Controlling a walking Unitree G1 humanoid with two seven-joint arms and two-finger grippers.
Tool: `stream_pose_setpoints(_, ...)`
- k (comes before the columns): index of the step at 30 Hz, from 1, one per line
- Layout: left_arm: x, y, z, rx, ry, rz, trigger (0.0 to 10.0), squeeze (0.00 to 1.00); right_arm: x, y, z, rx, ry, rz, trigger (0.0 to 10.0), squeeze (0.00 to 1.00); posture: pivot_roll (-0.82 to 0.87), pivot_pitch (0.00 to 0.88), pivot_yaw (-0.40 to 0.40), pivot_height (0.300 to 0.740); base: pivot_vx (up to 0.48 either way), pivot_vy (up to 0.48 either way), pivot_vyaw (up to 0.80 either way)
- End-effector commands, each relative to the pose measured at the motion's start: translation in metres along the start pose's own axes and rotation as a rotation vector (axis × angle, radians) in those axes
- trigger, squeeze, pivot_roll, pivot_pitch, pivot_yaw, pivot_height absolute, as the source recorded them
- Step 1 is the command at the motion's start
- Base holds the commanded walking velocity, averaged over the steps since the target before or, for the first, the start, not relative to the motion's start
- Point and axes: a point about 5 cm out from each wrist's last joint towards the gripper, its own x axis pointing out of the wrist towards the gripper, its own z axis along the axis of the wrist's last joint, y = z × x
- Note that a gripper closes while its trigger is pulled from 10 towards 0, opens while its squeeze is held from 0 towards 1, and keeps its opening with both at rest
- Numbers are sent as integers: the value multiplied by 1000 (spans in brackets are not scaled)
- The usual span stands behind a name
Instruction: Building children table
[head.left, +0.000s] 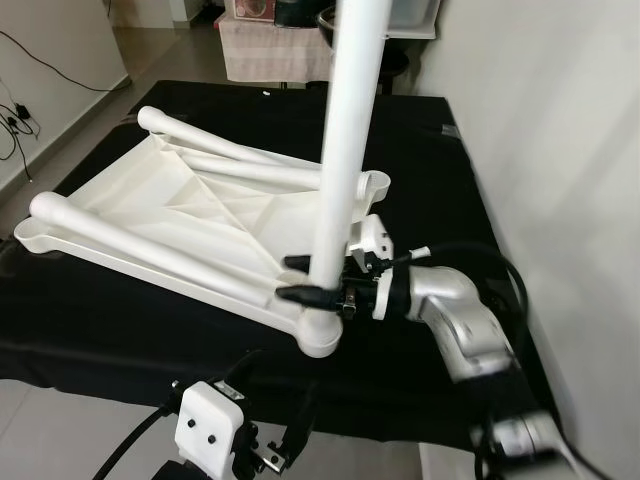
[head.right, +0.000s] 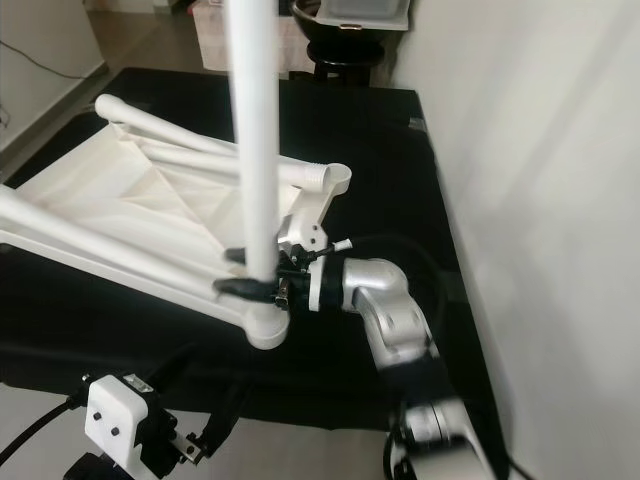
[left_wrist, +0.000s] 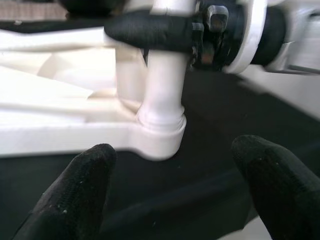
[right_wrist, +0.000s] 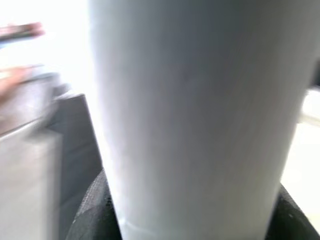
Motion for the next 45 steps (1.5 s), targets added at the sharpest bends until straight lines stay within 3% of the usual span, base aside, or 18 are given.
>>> stream_pose_setpoints(1,-1,1,-3,-16,10,0,10000,0,-14,-14,-8,-13,77,-249,0,0,6,137,-38,740,0,0,0)
stream_pose_setpoints(2,1,3,-4,-14,9,1,10000,0,-23,-12,-14,-27,113,-379,0,0,3,133,-31,740,0,0,0)
stream_pose_setpoints(4,6,10,-8,-12,8,4,10000,0,-15,3,-19,-24,110,-294,0,0,-7,96,-25,740,0,0,0)
stream_pose_setpoints(10,11,14,-10,-10,5,2,10000,0,-3,2,-19,-39,101,-254,0,0,7,69,-41,740,0,0,0)
stream_pose_setpoints(12,12,16,-10,-3,-3,22,10000,0,5,3,-19,-38,119,-232,5176,0,15,66,-42,740,0,0,0)
stream_pose_setpoints(13,12,17,-10,0,-5,28,10000,0,10,3,-17,-28,108,-170,10000,0,23,66,-43,740,0,0,0)
stream_pose_setpoints(15,12,17,-10,1,-6,31,10000,0,13,3,-14,-22,97,-125,10000,0,29,66,-44,740,0,0,0)
stream_pose_setpoints(16,12,17,-10,1,-7,30,10000,0,16,2,-10,-23,76,-51,10000,545,33,69,-42,740,0,0,0)
stream_pose_setpoints(17,12,17,-10,1,-7,30,10000,0,16,2,-10,-23,76,-51,10000,545,33,69,-42,740,0,0,0)
stream_pose_setpoints(18,12,17,-9,1,-8,27,10000,0,17,3,-6,-27,67,-20,10000,1000,32,71,-43,740,0,0,0)
stream_pose_setpoints(20,12,16,-9,-1,-8,23,10000,0,17,5,-2,-34,56,67,10000,1000,38,78,-43,740,0,0,0)
stream_pose_setpoints(22,10,13,-8,-8,-8,12,10000,0,17,7,8,-72,58,333,10000,1000,45,104,-45,740,0,0,0)
stream_pose_setpoints(23,9,11,-7,-11,-8,8,10000,0,17,5,11,-94,65,420,10000,561,45,104,-45,740,0,0,0)
stream_pose_setpoints(24,9,11,-7,-11,-8,8,10000,0,17,5,11,-94,65,420,10000,561,45,104,-45,740,0,0,0)
stream_pose_setpoints(25,8,9,-6,-15,-6,3,10000,0,16,3,12,-122,82,503,10000,0,51,119,-49,740,0,0,0)
stream_pose_setpoints(33,-3,-3,-1,-35,10,-9,10000,0,22,1,3,-109,178,794,10000,0,97,188,-51,740,0,0,0)
stream_pose_setpoints(44,-18,-13,3,-43,48,-17,10000,0,45,-3,4,-37,198,889,10000,0,139,233,-42,740,0,0,0)
stream_pose_setpoints(45,-19,-13,3,-43,52,-17,10000,0,48,-5,7,-38,193,897,4667,0,144,239,-42,740,0,0,0)
